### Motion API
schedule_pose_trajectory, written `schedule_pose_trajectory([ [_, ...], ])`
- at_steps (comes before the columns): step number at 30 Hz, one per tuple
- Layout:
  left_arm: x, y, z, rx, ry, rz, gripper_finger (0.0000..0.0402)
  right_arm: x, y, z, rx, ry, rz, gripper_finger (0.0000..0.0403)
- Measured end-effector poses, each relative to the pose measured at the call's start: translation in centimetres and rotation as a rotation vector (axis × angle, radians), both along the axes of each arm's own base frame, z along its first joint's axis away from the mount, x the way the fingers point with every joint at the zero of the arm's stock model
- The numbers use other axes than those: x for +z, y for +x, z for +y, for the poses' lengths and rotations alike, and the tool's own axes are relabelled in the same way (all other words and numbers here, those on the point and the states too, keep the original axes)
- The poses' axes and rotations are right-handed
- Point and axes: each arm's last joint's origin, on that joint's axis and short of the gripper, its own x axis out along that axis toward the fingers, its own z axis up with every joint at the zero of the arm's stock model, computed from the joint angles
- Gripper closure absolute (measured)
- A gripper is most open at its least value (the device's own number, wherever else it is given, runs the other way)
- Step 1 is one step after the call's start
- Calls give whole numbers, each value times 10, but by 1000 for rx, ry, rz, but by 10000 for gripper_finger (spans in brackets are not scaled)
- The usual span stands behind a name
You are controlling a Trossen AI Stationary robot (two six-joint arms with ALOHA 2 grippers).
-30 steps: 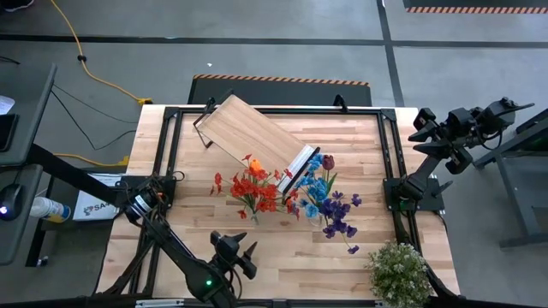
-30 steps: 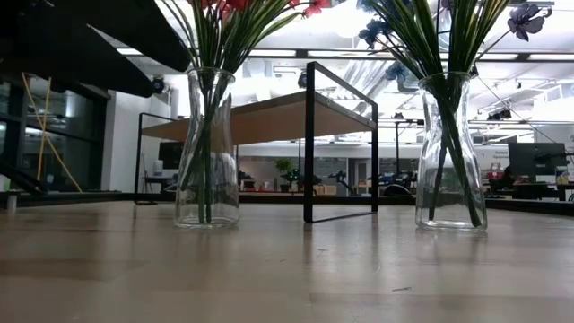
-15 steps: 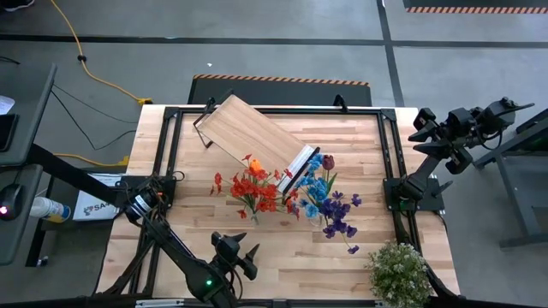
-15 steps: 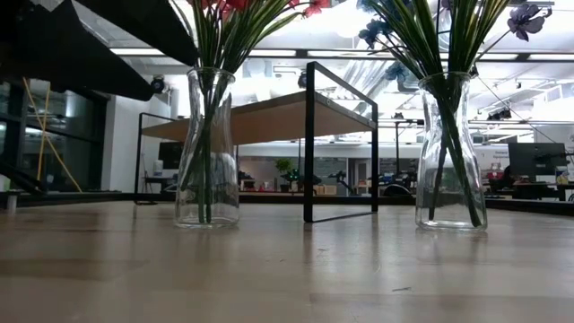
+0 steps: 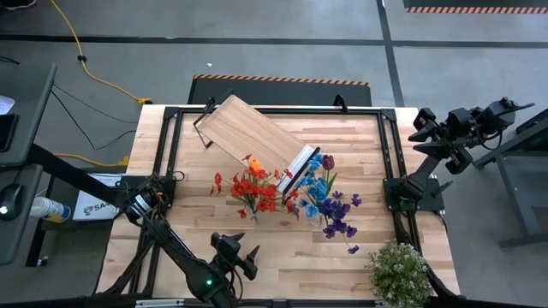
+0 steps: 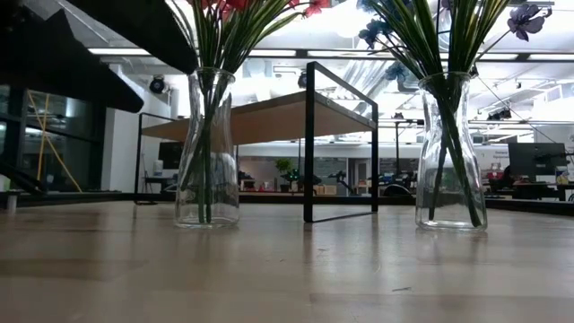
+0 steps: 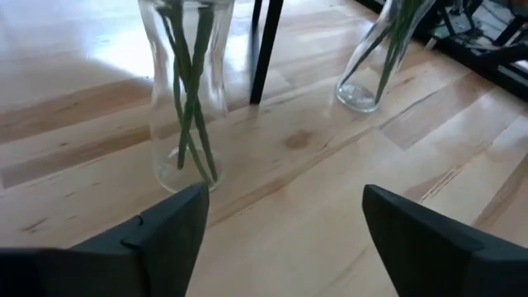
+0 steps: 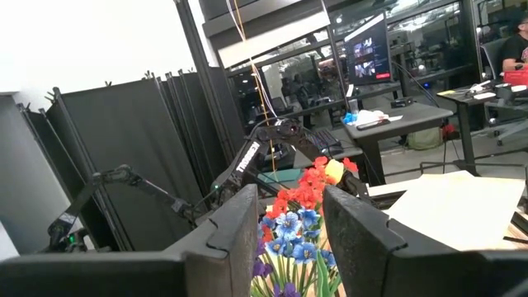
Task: Pick and place flowers into a vace then onto a shelf
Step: Put the left transparent flower vase on the shelf
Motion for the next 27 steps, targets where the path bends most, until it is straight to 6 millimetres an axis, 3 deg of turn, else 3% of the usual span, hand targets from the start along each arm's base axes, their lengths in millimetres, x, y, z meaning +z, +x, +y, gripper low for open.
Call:
schedule_pose_trajectory([
  [5,0,5,6,19,12,-5,68,0,0,0,0,0,0,272],
  [18,0,34,43,120,30,82,76,0,0,0,0,1,0,274],
  [27,1,36,49,122,87,92,76,0,0,0,0,1,0,274],
])
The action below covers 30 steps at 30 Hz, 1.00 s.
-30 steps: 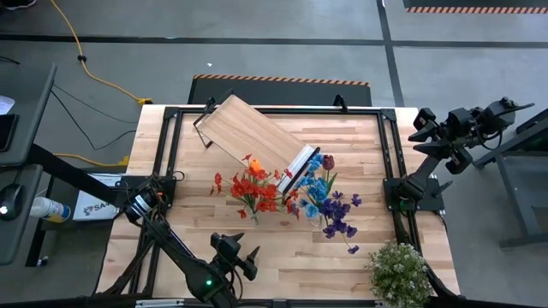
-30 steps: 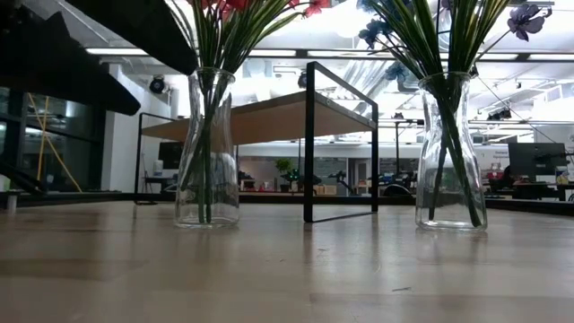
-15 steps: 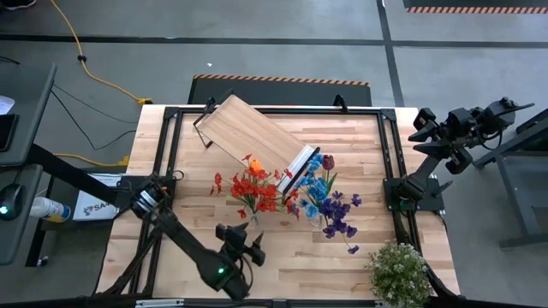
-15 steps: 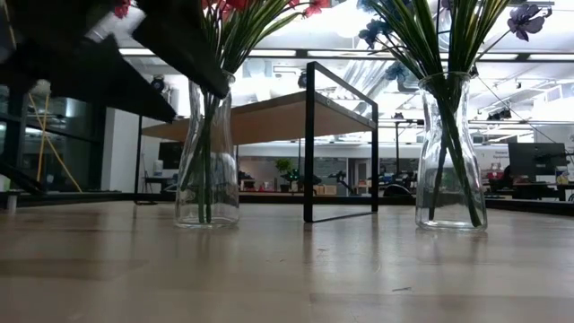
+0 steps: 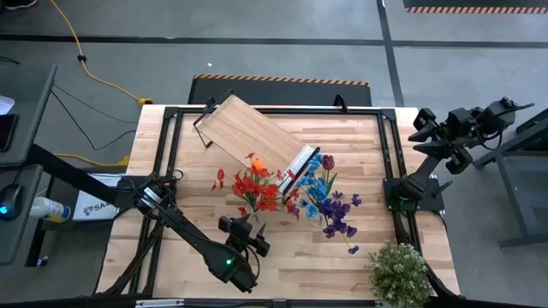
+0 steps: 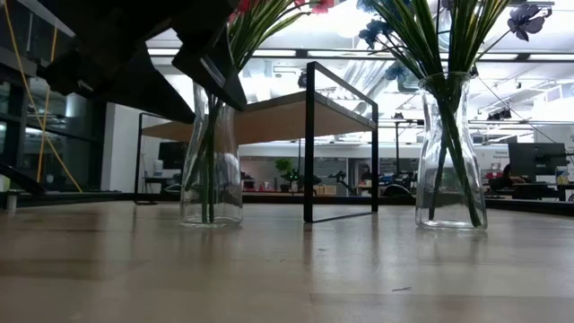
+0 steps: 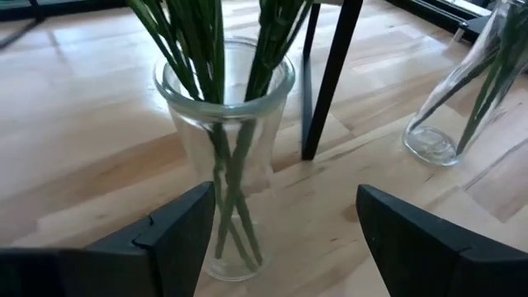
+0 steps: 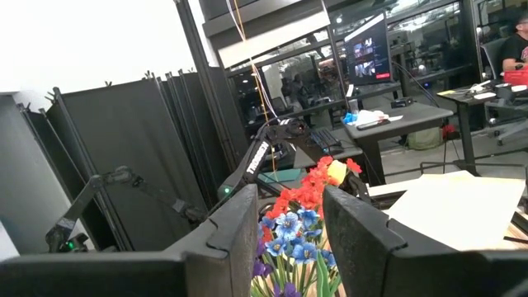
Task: Pick and place flowers into a vace then onto a shelf
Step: Put the left transparent flower vase on the shelf
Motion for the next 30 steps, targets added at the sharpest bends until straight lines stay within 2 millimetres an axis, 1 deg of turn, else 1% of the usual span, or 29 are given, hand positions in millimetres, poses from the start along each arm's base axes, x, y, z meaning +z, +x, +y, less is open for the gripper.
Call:
schedule_pose_trajectory([
  [11,1,0,0,8,9,-35,76,0,0,0,0,0,0,273],
  [22,3,-11,3,55,16,-20,76,0,0,0,3,17,4,272],
  [30,3,-9,5,58,29,-28,76,0,0,0,3,16,4,272],
])
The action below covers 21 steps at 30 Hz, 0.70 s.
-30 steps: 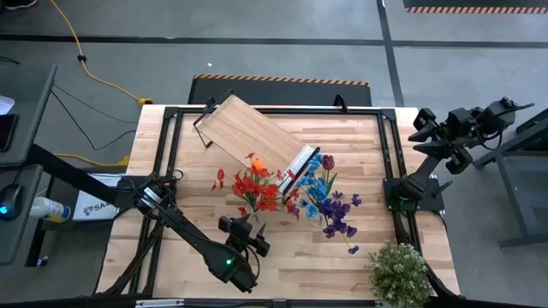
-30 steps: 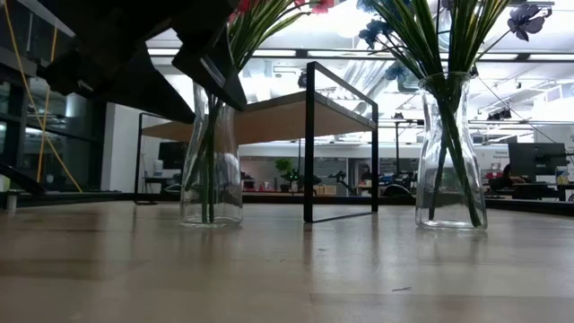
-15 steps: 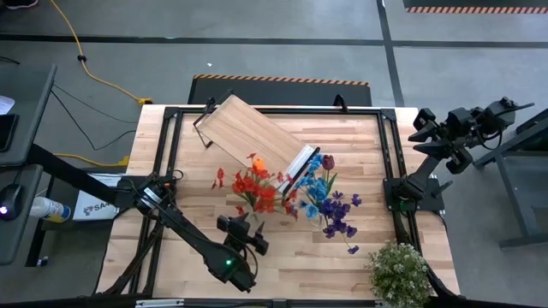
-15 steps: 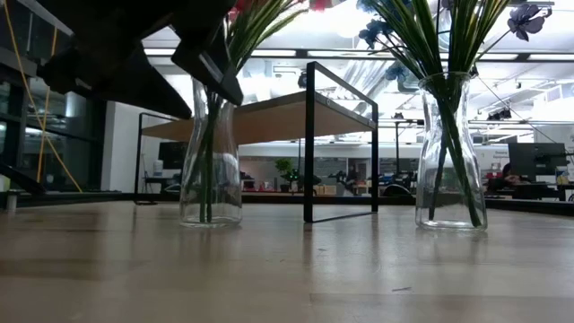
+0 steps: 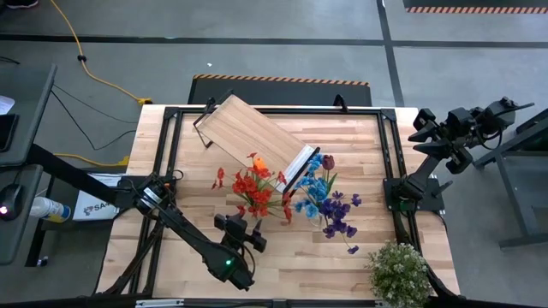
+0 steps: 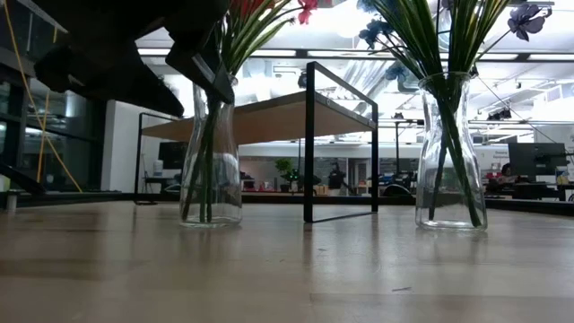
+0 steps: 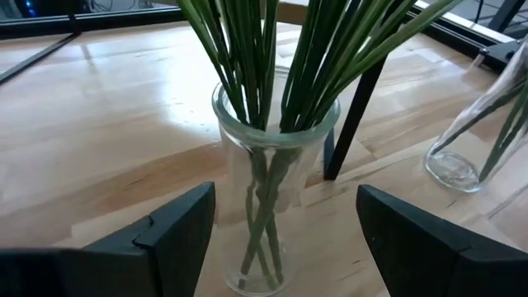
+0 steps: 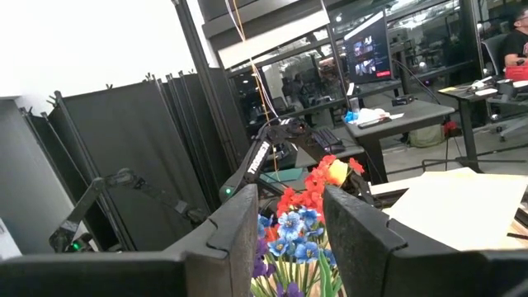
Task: Pick and place flowers into a vace then onto a shelf
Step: Put the left transparent flower vase on the shelf
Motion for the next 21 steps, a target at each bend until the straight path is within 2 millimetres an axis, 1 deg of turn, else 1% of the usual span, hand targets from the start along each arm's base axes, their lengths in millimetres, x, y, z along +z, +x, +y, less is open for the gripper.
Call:
schedule_pose_trajectory([
  [21,1,7,12,25,31,7,76,0,0,0,0,0,0,273],
])
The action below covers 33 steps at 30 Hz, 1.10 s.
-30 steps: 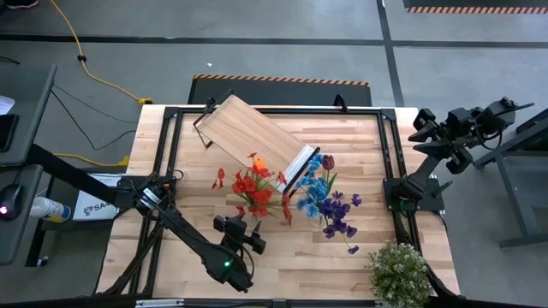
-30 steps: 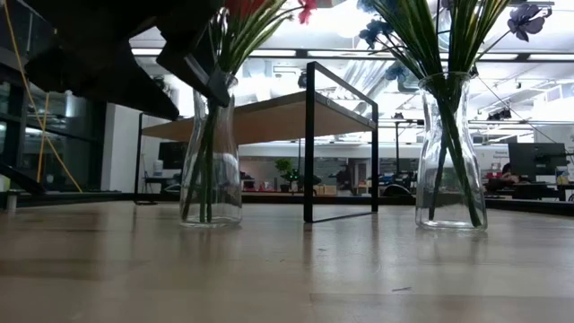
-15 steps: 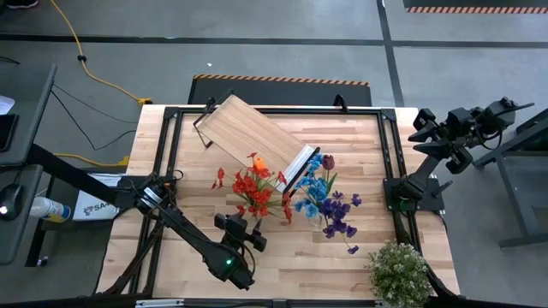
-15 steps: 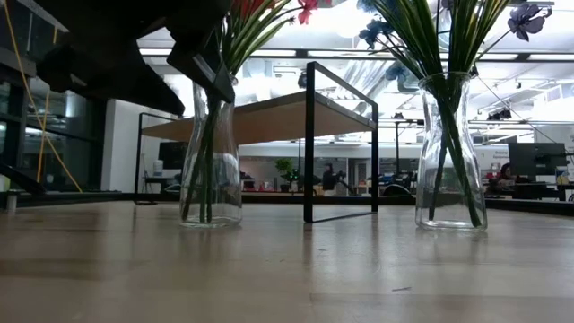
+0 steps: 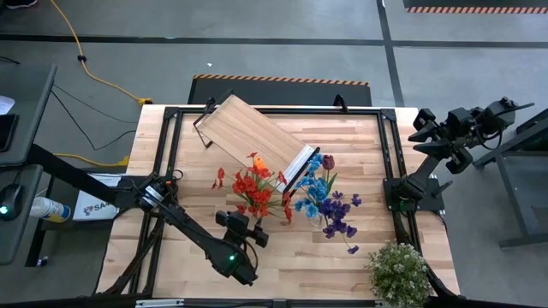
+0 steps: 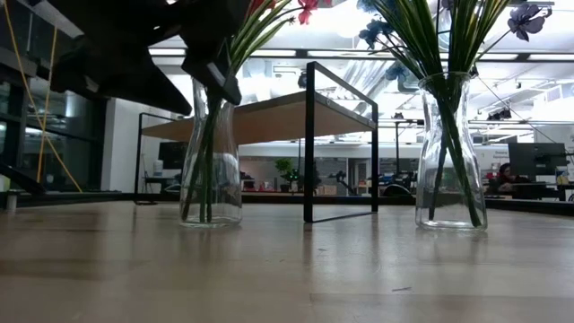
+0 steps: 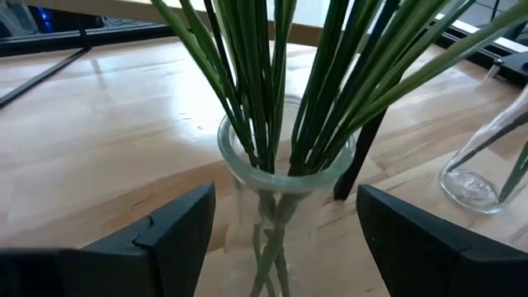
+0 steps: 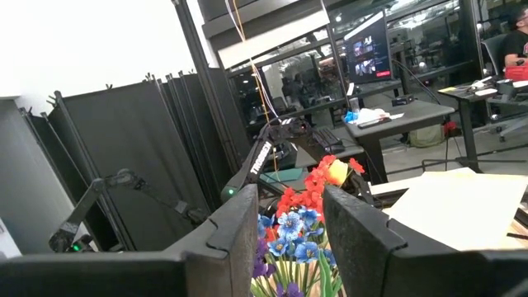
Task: Pick and place flowers into a vace then onto a shelf
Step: Put the left transparent flower vase on the shelf
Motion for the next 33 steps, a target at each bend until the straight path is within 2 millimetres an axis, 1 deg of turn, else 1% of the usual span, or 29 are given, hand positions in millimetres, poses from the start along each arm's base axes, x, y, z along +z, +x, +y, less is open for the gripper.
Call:
schedule_pose_trajectory([
  [4,0,3,4,12,4,-1,76,0,0,0,-10,1,1,273],
  [10,-10,11,11,35,16,24,76,0,0,0,-14,-1,1,274],
  [13,-13,12,11,37,12,22,76,0,0,0,-14,0,1,273],
  [33,-14,12,10,48,-32,47,76,0,0,0,-15,-5,0,273],
])
